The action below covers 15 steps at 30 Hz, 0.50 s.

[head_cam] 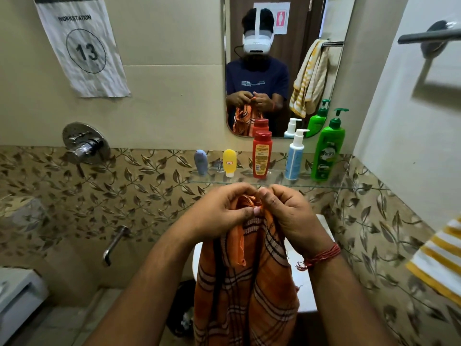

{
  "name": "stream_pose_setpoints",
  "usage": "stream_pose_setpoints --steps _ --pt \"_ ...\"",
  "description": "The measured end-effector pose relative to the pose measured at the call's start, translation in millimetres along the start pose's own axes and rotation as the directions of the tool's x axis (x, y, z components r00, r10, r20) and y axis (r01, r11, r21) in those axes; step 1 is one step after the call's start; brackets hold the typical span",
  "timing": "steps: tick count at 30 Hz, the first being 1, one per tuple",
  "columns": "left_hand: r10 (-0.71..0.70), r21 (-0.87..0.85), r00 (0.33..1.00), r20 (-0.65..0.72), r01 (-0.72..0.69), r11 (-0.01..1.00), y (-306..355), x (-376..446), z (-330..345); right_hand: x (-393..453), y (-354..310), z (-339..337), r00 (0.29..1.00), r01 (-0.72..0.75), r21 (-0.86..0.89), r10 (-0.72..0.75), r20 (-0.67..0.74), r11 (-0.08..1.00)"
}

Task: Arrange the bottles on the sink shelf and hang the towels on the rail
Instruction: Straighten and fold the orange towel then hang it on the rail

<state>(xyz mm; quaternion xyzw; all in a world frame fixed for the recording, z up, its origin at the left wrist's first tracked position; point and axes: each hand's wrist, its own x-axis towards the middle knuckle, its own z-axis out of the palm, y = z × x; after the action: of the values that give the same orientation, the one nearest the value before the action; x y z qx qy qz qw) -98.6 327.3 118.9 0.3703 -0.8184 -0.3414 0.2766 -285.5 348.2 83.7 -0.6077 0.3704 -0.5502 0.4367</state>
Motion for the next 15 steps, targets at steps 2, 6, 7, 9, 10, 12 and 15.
stream_pose_setpoints --steps 2,6,7,9,10,12,15 --pt "-0.025 0.055 0.999 0.031 0.023 0.998 0.6 1.8 -0.3 0.0 0.8 -0.8 1.0 0.014 -0.012 -0.015 -0.005 1.0" --pt "-0.069 0.052 0.995 0.065 0.066 0.996 0.9 1.5 -6.2 -0.4 6.2 -2.2 0.999 0.035 -0.04 -0.034 0.009 0.999" --pt "-0.094 0.031 0.994 0.058 0.092 0.995 -0.2 0.2 -10.6 -0.1 8.6 -4.5 1.0 0.027 -0.047 -0.027 0.004 0.999" --pt "-0.109 -0.02 0.992 -0.065 0.108 0.994 -4.5 -2.6 -22.0 0.5 14.1 -13.6 1.0 0.0 -0.087 -0.002 -0.023 0.996" --pt "-0.102 -0.064 0.972 -0.21 0.091 0.994 -8.7 -3.7 -29.1 0.9 18.0 -21.2 0.999 -0.01 -0.132 0.004 -0.046 0.991" --pt "-0.129 -0.147 0.792 -0.597 0.05 0.988 -19.7 -5.5 -48.9 1.5 30.9 -43.2 0.996 -0.027 -0.311 -0.001 -0.09 0.95" --pt "-0.185 -0.22 0.347 -0.919 -0.063 0.974 -32.0 -8.5 -86.5 -1.9 55.0 -73.1 0.99 -0.102 -0.527 0.036 -0.135 0.844"
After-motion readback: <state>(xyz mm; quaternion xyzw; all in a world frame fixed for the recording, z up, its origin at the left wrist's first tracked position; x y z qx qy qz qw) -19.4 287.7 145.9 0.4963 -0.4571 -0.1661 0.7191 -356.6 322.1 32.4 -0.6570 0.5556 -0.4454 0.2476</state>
